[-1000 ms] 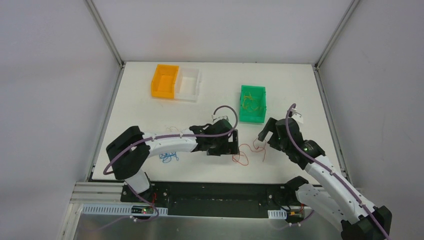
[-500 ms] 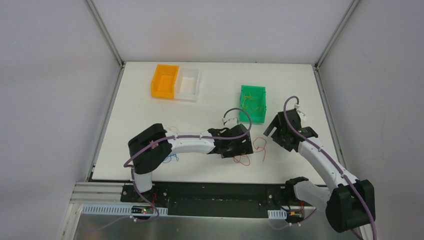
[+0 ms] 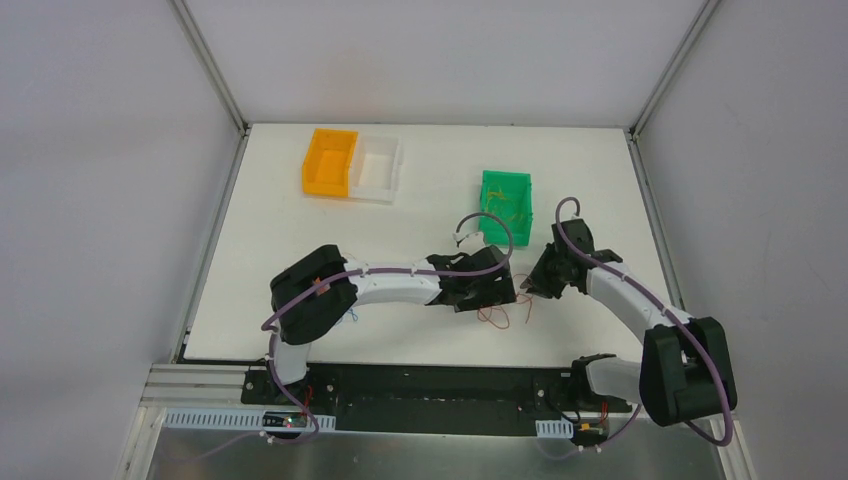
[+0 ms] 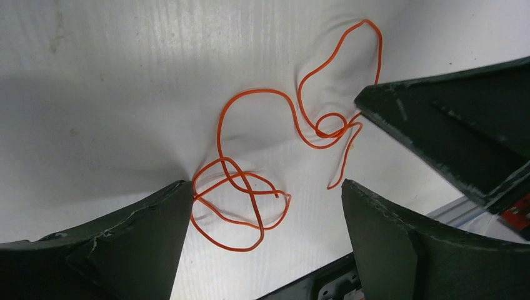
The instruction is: Untangle the cables
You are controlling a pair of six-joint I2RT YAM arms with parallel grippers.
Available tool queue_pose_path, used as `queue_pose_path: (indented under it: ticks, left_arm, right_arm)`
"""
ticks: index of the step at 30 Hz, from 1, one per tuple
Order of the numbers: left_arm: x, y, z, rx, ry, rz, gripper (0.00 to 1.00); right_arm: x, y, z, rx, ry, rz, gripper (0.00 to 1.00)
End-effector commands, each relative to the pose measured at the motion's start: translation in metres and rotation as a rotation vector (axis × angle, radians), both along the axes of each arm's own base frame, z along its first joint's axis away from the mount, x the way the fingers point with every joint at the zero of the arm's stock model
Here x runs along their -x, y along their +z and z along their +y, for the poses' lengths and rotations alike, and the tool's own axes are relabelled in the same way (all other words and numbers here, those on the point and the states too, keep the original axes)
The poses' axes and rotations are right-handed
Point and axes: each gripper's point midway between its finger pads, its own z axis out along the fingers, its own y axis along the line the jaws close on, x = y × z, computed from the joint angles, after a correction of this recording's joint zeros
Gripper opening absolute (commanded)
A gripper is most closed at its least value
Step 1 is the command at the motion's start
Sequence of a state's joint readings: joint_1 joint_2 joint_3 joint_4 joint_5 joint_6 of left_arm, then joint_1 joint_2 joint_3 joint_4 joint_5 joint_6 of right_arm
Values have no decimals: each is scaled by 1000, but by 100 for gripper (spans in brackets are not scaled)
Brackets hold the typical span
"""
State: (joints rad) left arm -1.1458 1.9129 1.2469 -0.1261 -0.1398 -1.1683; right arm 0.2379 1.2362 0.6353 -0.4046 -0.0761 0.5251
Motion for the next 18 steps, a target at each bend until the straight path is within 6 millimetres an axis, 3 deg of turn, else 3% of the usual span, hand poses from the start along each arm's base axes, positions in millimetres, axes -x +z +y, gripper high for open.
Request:
queue_pose_path:
  ticks: [1,10,12,17,18]
  left_arm:
    - [-10,-2,-11,-1,13,-28,91]
    - [-22,-6,-17,8,37,-20,90]
    - [-23,-6,-19,9,31,-21,90]
    - [-22,-8,-24,0,1,-25,88]
    - [-22,-8,-25,-2,-5,-25,88]
  right_arm:
    - [17,0,14,-99,31,30,22]
    - [40,11,34,-260,18,42,21]
    - [38,21,29,-244,-5,1,30]
    - [29,51,-9,-82,-126,-112,75]
    - [28,56,-19,-40,-158,-125,77]
